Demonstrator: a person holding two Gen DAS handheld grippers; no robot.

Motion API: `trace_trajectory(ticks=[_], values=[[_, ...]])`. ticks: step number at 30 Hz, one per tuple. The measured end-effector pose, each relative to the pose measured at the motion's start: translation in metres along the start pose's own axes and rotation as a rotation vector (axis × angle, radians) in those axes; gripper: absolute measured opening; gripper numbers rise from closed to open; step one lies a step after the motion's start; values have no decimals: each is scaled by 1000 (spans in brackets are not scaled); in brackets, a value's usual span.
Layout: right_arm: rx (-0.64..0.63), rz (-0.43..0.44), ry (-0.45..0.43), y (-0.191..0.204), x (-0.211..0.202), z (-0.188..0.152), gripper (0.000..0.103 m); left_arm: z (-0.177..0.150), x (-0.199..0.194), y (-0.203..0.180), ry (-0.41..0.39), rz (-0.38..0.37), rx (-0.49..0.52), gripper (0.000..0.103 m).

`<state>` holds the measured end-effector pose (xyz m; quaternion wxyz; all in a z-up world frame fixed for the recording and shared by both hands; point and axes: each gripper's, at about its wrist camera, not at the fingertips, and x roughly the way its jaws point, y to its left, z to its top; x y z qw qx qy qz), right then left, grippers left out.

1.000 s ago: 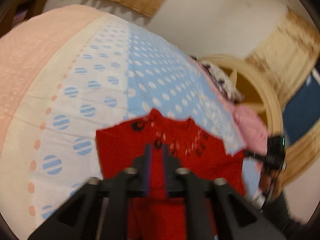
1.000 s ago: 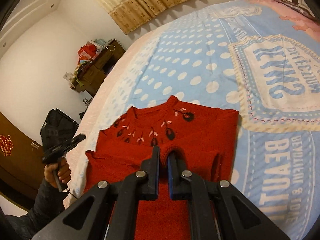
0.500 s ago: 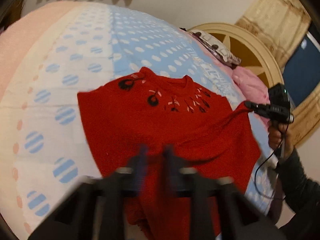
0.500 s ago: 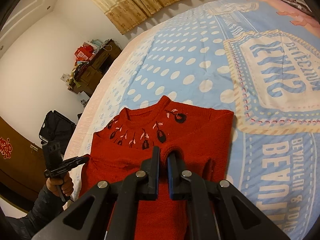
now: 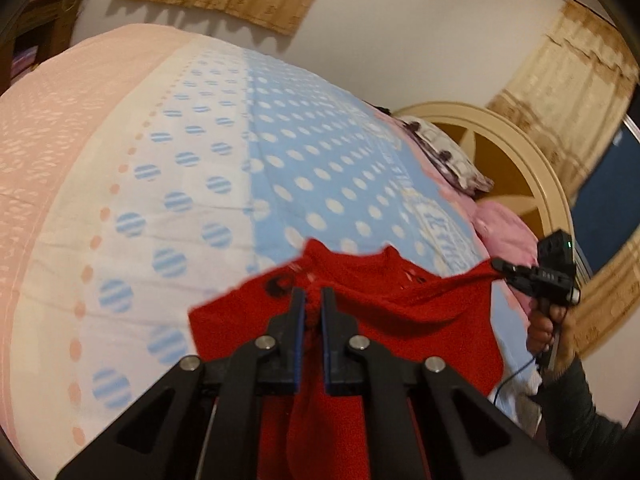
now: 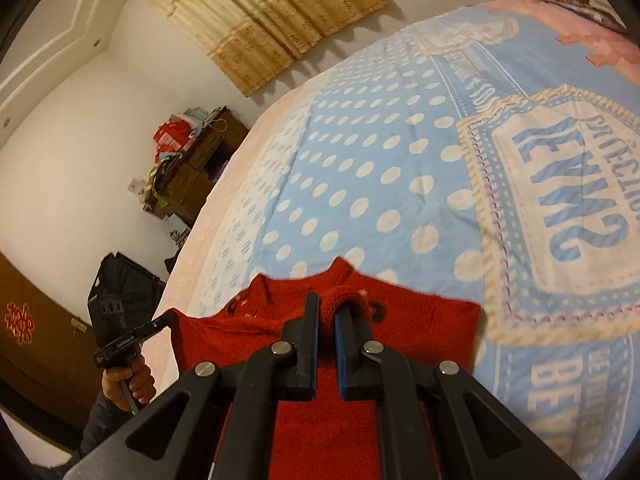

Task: Fold small clothes
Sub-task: 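Open both grippers to release the folded hem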

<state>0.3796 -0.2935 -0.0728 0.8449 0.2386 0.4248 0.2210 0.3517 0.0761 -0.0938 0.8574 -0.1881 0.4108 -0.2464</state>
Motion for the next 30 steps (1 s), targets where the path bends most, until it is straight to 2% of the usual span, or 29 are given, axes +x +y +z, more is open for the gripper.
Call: trace_trajectory(ticks=[6, 8, 10, 12, 13, 14, 15, 17, 19, 21, 23, 26, 27, 29, 30], values=[[179, -6, 100, -52, 48, 9, 7, 1, 40, 27, 52, 46, -52, 8], [253, -33, 105, -71, 55, 4, 8, -1, 47, 30, 45, 75, -55, 10], [262, -65, 86, -77, 53, -2, 9, -2, 47, 34, 25, 71, -67, 11], [204, -111, 81, -70, 51, -7, 9, -2, 40, 34, -17, 85, -74, 24], [168, -142, 79, -65, 49, -9, 10, -1, 36, 34, -31, 95, -72, 27], [145, -153, 76, -61, 47, -8, 14, -1, 31, 34, -45, 114, -73, 37], [129, -147, 70, -57, 46, -7, 26, 0, 28, 34, -51, 122, -78, 43], [97, -142, 13, -48, 37, 0, 102, -3, 22, 31, -63, 126, -77, 44], [73, -57, -64, -38, 23, 9, 102, -8, 19, 24, -53, 145, -53, 44], [60, -24, -85, -30, 15, 13, 102, -17, 13, 10, -52, 157, 1, 44], [32, -74, -75, -18, 11, 10, 102, -26, 12, -5, -38, 196, 75, 51], [-73, -154, -3, 5, 12, -13, 100, -42, 19, -23, 5, 328, 208, 53], [-106, -183, 18, 10, 11, -23, 98, -47, 19, -25, 16, 346, 222, 53], [-171, -227, 66, 22, 6, -50, 75, -53, 15, -24, 23, 336, 207, 54], [-188, -236, 91, 24, 4, -63, 69, -56, 12, -25, 19, 321, 205, 58]])
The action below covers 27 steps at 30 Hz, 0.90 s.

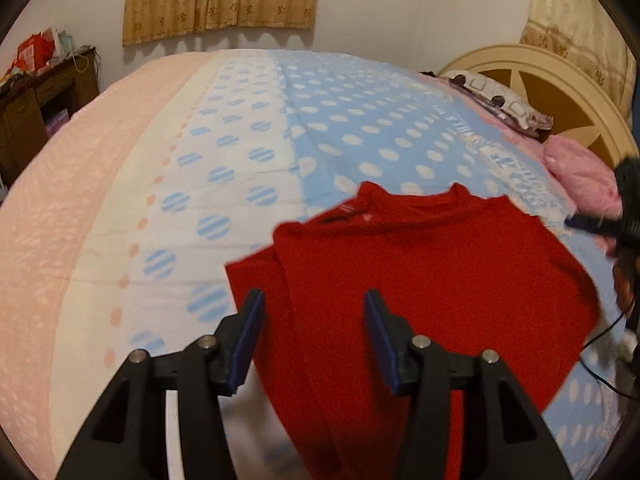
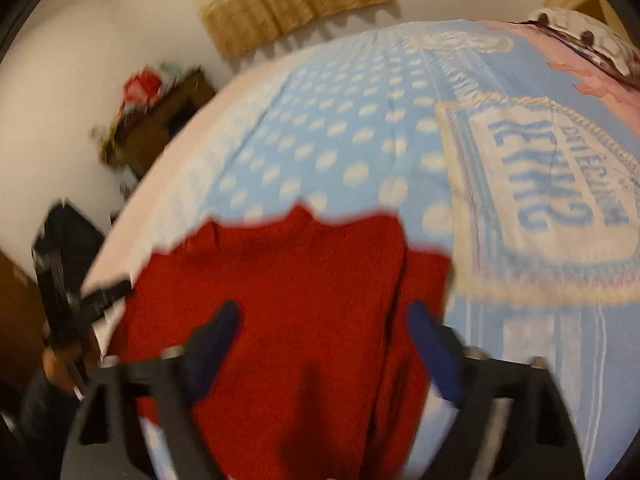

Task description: Fold small clothes

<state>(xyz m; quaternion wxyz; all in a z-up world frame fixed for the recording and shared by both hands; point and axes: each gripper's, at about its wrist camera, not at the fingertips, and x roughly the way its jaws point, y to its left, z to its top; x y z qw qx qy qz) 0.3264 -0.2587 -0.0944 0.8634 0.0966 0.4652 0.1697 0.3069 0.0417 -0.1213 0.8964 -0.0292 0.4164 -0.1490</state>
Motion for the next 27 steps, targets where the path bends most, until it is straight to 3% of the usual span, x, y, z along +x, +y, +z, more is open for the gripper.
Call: trace_trajectory(ticks=[2, 10, 12, 13, 19, 24, 27], values=[[-9, -27, 33, -3, -3, -28, 45, -7, -6, -4, -10, -1, 9, 68], [21, -30, 99, -8, -12, -89, 45, -31, -9, -33, 29, 43, 106, 69], [25, -30, 91, -8, -15, -94, 34, -34, -8, -37, 28, 50, 117, 69], [20, -38, 89, -7, -16, -97, 22, -36, -9, -39, 25, 62, 124, 69], [82, -5, 116, -15, -10, -113, 16, -42, -5, -43, 33, 87, 148, 76], [126, 24, 73, -21, -14, -122, 16, -46, -1, -39, 33, 76, 123, 82], [104, -8, 48, -13, -23, -119, 19, -47, -1, -38, 29, 78, 116, 83]])
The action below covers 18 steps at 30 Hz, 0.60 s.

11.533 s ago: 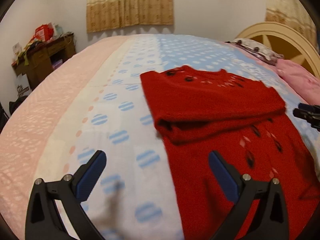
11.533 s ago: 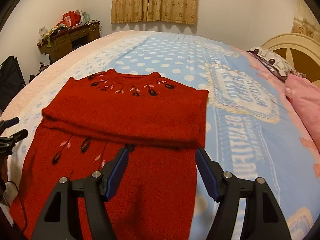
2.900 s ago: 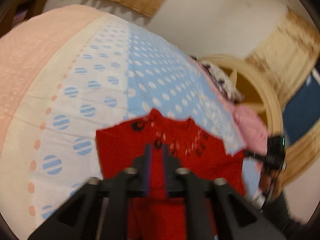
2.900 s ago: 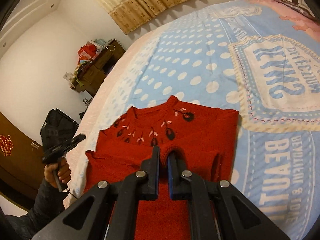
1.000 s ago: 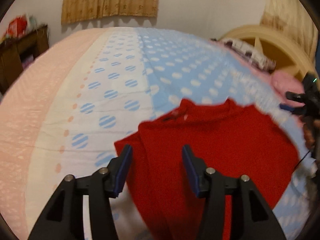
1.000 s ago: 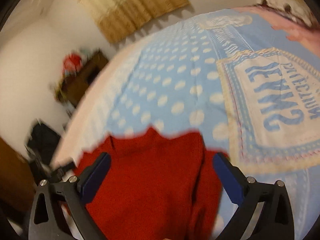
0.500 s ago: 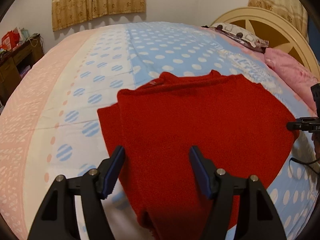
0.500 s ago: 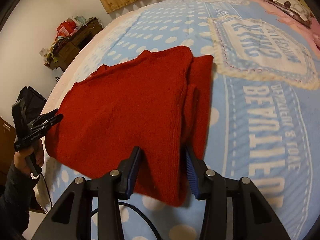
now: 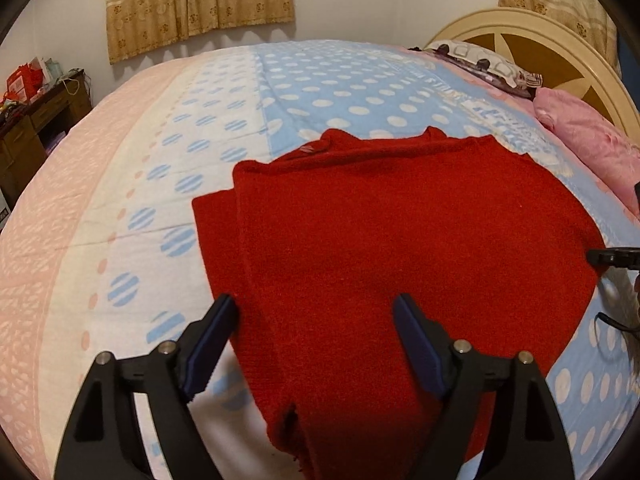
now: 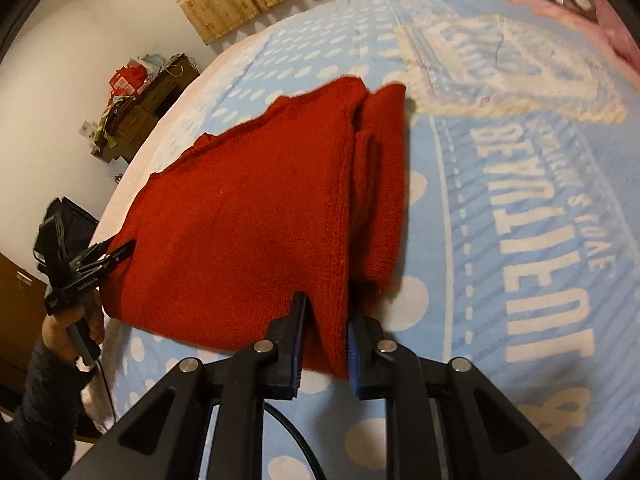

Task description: Fold small clothes

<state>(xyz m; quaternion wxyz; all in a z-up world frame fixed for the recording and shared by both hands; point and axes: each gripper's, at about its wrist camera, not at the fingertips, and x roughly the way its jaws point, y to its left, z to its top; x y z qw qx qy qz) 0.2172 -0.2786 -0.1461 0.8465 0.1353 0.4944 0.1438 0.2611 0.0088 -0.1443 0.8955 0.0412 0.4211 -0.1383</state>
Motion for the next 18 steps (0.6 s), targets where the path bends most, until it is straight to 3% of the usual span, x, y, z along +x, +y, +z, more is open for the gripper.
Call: trace_trajectory(ticks=[3, 4, 5, 7, 11, 14, 18], values=[[-16, -53, -64, 9, -18, 3, 22, 0, 0, 0, 0, 1, 3, 83], [-24, -73, -95, 13, -27, 4, 32, 0, 0, 0, -1, 0, 2, 84], [-33, -81, -116, 18, -32, 6, 51, 0, 0, 0, -1, 1, 4, 85], [-63, -82, -165, 33, -42, 9, 64, -1, 0, 0, -3, 11, 6, 89], [-184, -71, -193, 71, -40, 12, 64, -2, 3, 3, -2, 6, -9, 92], [-255, -16, -144, 95, -15, 13, 64, -2, 4, 3, -9, 18, -14, 96], [-245, -79, -59, 92, 24, 13, 62, -4, 4, 6, -8, 8, -32, 98]])
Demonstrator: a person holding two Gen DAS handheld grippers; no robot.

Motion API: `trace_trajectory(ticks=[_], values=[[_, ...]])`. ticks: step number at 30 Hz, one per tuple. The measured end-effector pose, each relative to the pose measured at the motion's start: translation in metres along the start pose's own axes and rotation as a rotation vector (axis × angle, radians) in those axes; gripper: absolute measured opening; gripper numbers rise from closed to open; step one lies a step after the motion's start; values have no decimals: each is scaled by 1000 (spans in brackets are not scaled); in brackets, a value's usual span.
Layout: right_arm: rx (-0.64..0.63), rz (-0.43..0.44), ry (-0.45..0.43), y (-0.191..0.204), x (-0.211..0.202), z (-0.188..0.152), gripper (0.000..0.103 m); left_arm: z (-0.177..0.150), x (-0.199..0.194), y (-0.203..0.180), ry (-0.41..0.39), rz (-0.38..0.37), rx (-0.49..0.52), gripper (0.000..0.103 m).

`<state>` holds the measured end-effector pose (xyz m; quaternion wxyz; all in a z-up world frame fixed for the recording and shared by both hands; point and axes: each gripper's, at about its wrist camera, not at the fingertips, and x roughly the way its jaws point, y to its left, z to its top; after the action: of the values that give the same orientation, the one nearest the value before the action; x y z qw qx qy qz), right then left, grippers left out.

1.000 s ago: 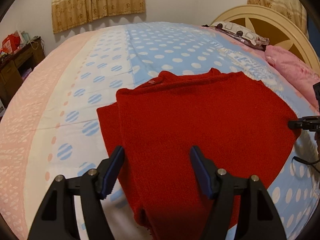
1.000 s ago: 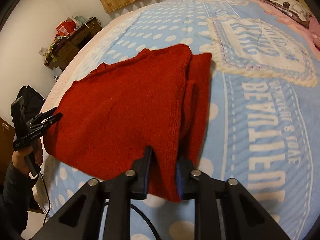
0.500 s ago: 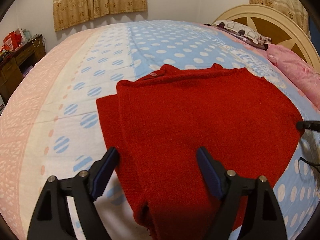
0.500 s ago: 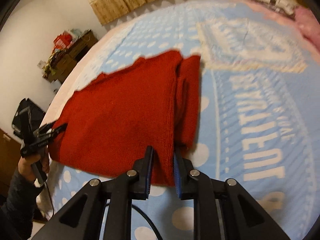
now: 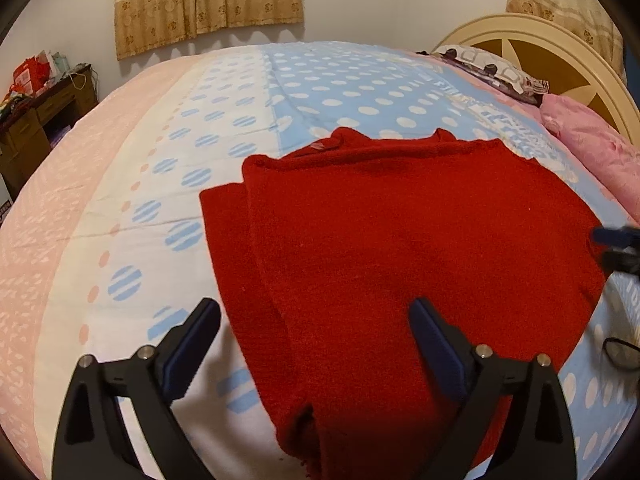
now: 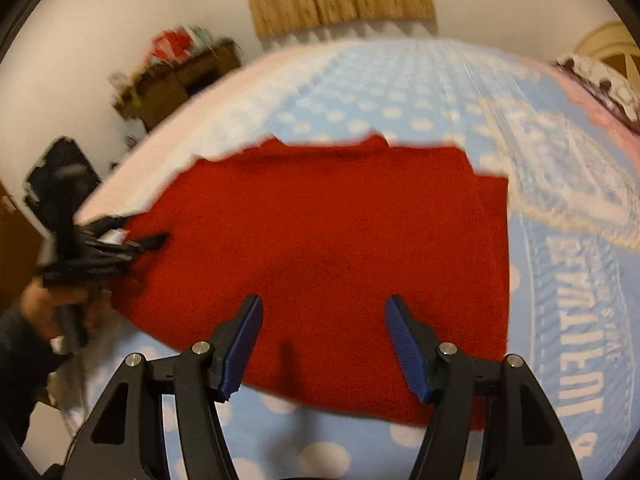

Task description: Fold small clothes

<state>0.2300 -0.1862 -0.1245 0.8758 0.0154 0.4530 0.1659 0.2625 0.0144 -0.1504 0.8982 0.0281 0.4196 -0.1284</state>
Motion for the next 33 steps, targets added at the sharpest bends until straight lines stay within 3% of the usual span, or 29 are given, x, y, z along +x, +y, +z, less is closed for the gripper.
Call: trace_trajectory(ticks=[3, 7, 10, 18, 26, 33], values=[[28, -35, 38, -12, 16, -9, 53, -2, 0, 2, 0, -6, -6, 102], [17, -39, 48, -12, 12, -14, 53, -7, 2, 6, -1, -32, -25, 103], [-57, -98, 64, 0, 14, -13, 54, -7, 1, 11, 2, -54, -44, 103], [-143, -178, 60, 28, 5, -14, 59, -3, -29, 40, -32, -20, -54, 103], [-378, -145, -7, 108, -10, -12, 63, 8, -27, 83, -30, -50, -194, 103], [-583, -106, -28, 189, 3, -30, 64, 17, -5, 87, -1, -158, -311, 99]])
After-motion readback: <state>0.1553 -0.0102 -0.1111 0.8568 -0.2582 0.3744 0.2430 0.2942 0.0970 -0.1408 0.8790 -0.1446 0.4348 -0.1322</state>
